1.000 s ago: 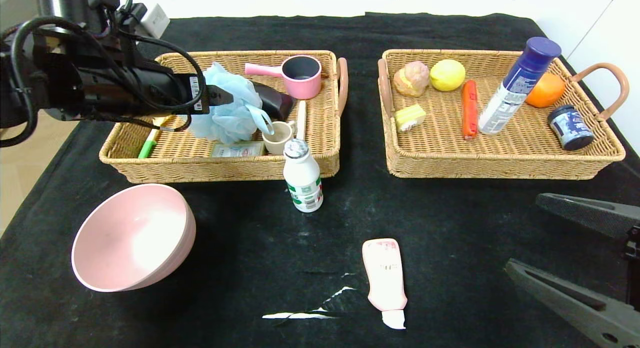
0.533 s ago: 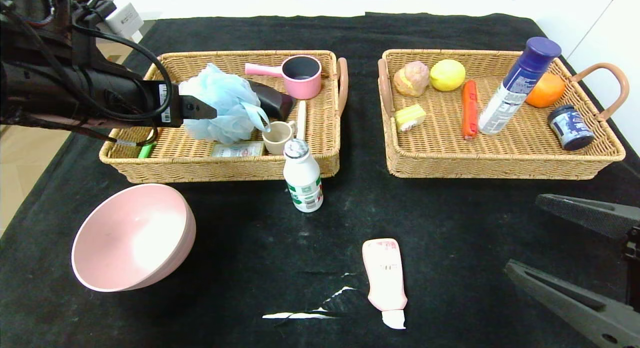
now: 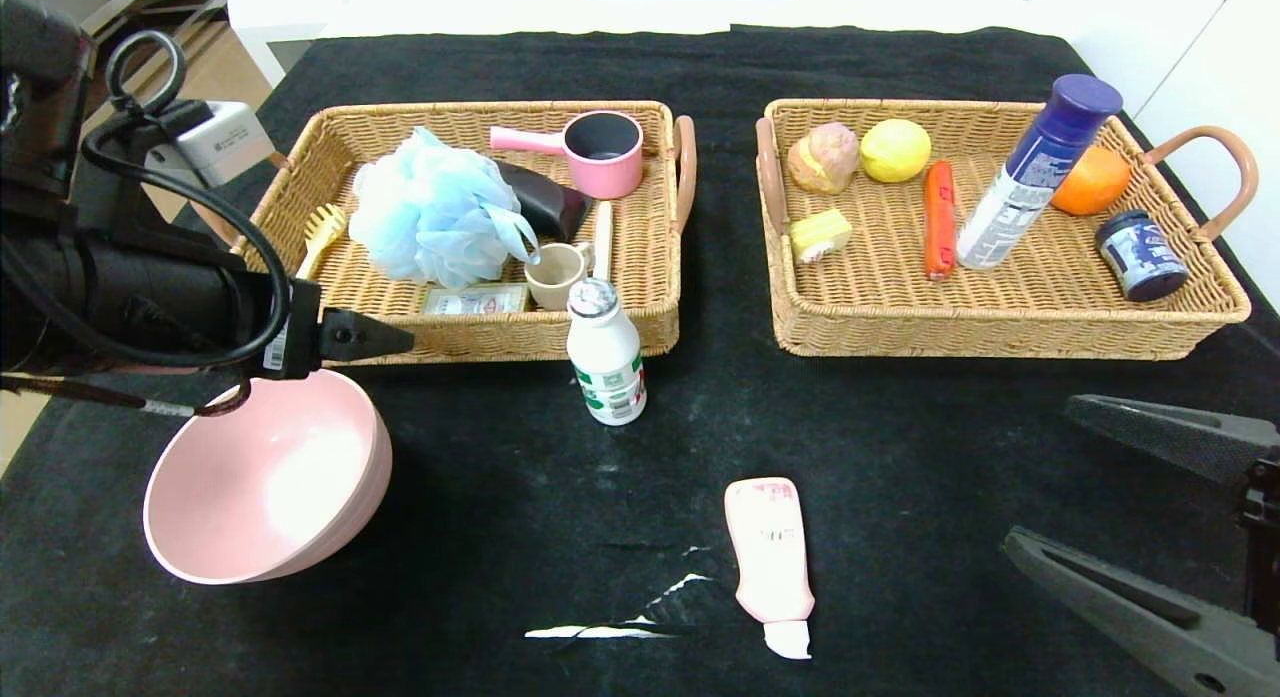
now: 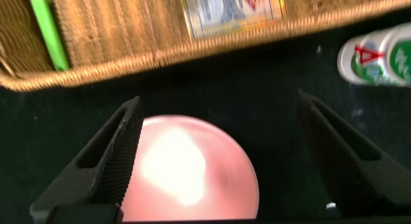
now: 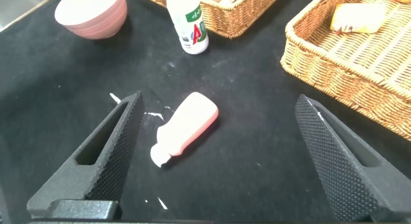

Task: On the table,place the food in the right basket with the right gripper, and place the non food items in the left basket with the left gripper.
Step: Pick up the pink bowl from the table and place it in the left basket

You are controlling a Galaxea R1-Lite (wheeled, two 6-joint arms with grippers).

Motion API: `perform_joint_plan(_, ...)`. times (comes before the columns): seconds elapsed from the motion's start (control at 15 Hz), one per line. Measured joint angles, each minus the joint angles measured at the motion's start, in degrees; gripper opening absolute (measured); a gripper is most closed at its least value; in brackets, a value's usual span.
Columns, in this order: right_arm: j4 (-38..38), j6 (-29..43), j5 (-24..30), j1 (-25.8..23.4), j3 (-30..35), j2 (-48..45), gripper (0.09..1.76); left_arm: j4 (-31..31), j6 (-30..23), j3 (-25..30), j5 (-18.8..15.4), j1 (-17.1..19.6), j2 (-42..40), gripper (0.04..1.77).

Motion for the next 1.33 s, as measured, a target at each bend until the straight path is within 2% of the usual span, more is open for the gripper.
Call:
perform_joint_plan(0.6,0.15,0.06,-0.04,-0.04,0.02,0.02,1.71,-0.96,-0.49,12.48,0.17,-4.22,-2.04,1.70)
perform_joint_plan(0.87,0.15,0.04,-0.06,-0.06,0.02,0.22,1.71,-1.13,-0.68,15.63,0.26,-4.25,-1.65,1.71)
perform_joint_plan(1.2,0.13,0.04,-0.06,-0.06,0.10,0.27,1.71,-1.38,-0.82,17.01,0.54,-4.04,-0.74,1.71)
perform_joint_plan(1.33,0.13,0.04,-0.06,-0.06,0.10,0.28,1.71,-2.21,-0.74,17.20,0.48,-4.04,-0.40,1.33)
